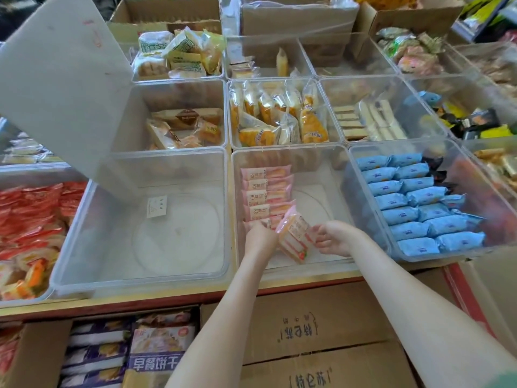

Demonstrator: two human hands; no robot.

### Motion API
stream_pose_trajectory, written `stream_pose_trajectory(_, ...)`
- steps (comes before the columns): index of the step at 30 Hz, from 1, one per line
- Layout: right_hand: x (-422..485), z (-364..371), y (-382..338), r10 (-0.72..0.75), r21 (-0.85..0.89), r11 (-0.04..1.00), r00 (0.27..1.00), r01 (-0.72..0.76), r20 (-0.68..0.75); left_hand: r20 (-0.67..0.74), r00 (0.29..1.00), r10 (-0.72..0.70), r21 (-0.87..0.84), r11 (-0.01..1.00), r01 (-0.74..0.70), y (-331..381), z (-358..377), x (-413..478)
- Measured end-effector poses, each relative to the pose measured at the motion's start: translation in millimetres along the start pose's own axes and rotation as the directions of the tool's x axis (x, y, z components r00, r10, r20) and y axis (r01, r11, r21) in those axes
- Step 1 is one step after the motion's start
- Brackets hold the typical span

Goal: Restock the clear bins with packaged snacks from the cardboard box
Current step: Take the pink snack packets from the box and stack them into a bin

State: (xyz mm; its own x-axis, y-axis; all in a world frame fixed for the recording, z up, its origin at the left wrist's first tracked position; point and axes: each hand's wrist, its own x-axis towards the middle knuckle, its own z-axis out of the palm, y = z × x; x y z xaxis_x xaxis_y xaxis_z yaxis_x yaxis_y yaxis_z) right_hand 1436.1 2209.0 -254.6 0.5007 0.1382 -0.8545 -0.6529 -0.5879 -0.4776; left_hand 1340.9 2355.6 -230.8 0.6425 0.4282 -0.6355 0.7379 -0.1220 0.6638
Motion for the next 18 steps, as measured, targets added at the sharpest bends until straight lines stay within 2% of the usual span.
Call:
stream_pose_trajectory(3, -4, -4, 1, -0.067, 0.026, 0.998, 0.997, 0.066, 0.048, 0.014, 0.996, 0.091, 0.053, 0.994, -0.091, 6, -2, -2)
stream_pose_trajectory(5, -12, -3, -2, -0.136, 0.002, 0.991, 0.986, 0.137, 0.100, 0.055, 0.996, 0.076, 0.170, 0.982, -0.085, 6, -2, 1)
stream_pose_trajectory(7, -19, 2, -5, -0.168, -0.061, 0.982, 0.973, 0.179, 0.160, 0.033, 0.999, 0.021, 0.236, 0.971, -0.029, 3, -2, 2)
stream_pose_trajectory(9, -21, 7, -6, -0.186, -0.126, 0.970, 0.967, 0.210, 0.177, -0.010, 1.000, -0.010, 0.189, 0.982, 0.012, 1, -2, 7)
stream_pose_trajectory(11, -17, 10, -4, -0.193, -0.174, 0.963, 0.978, 0.204, 0.081, -0.010, 0.999, -0.033, 0.114, 0.993, 0.034, 4, -1, 9)
stream_pose_trajectory(13, -12, 12, -1, -0.138, -0.128, 0.981, 0.989, 0.145, 0.058, 0.007, 0.997, -0.075, 0.066, 0.995, 0.075, 3, 2, 11)
stream_pose_trajectory(15, -9, 16, 0, -0.101, -0.036, 0.993, 0.979, 0.109, 0.176, 0.025, 0.989, -0.148, 0.008, 0.989, 0.148, -2, 3, 9)
stream_pose_trajectory(18, -13, 22, 0, -0.154, 0.014, 0.987, 0.945, 0.157, 0.289, 0.026, 0.972, -0.234, -0.082, 0.968, 0.236, -7, -3, 4)
